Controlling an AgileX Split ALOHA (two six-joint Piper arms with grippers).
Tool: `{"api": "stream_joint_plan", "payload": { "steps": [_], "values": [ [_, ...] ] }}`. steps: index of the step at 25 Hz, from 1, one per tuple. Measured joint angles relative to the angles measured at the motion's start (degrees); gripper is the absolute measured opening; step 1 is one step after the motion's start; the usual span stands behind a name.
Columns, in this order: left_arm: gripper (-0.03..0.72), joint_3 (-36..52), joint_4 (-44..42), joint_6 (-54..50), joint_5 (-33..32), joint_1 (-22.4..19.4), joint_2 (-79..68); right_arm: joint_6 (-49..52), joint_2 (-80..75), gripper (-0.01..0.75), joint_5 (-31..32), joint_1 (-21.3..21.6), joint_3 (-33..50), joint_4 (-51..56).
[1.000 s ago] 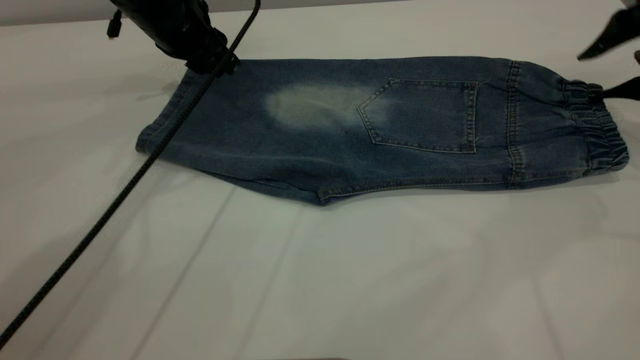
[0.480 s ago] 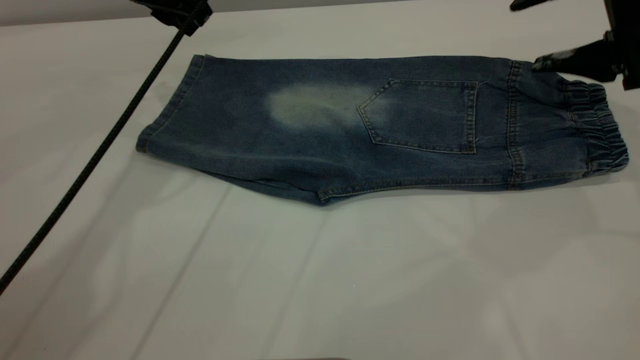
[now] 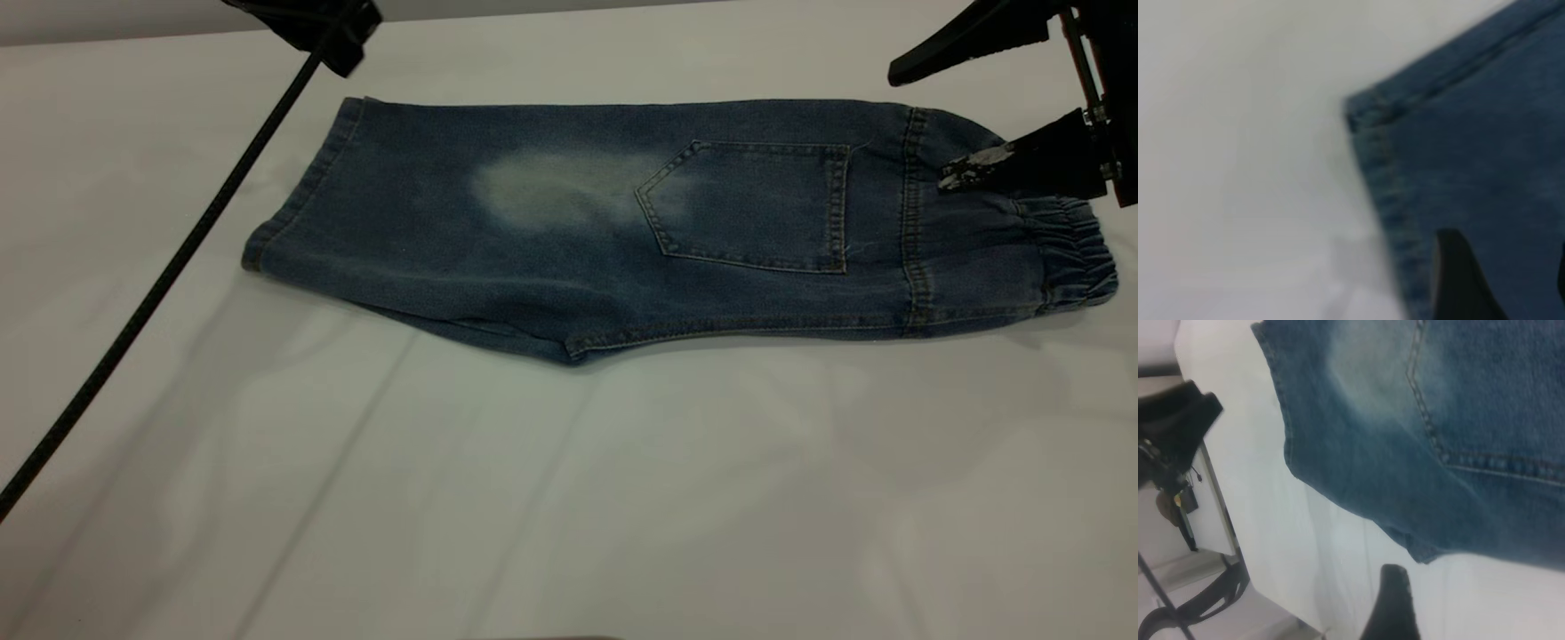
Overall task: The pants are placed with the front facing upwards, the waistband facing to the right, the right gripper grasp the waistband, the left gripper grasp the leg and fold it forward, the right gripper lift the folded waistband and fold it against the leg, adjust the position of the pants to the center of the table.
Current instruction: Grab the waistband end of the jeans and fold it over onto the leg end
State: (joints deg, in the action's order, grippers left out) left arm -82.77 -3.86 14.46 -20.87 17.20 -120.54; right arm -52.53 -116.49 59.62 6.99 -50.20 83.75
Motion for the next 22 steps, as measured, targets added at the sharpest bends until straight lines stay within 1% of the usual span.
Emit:
{"api": "stream_joint_plan", "payload": {
  "steps": [3,6,11,14,18,22],
  "values": [
    [0.322,0.0,7.5,0.2,-0.6,0.0,0.0,-2.5,0.0,0.548,0.0,0.0,0.0,1.7],
    [0.322,0.0,10.5,1.2,-2.3,0.1,0.0,-4.5,0.0,0.548,0.0,0.0,0.0,1.6],
    [0.322,0.0,10.9,1.6,-8.0,1.3,0.0,-5.5,0.0,0.542,0.0,0.0,0.0,-0.4],
    [0.322,0.0,11.0,1.6,-10.7,2.1,0.6,-5.8,0.0,0.521,0.0,0.0,0.0,-1.2],
    [0.322,0.0,11.5,1.5,-11.8,3.4,2.1,-5.9,0.0,0.491,0.9,-0.2,0.0,-1.6],
    [0.322,0.0,11.6,1.5,-11.8,4.0,3.8,-6.0,0.0,0.483,1.3,-1.5,0.0,-3.6]
  ]
}}
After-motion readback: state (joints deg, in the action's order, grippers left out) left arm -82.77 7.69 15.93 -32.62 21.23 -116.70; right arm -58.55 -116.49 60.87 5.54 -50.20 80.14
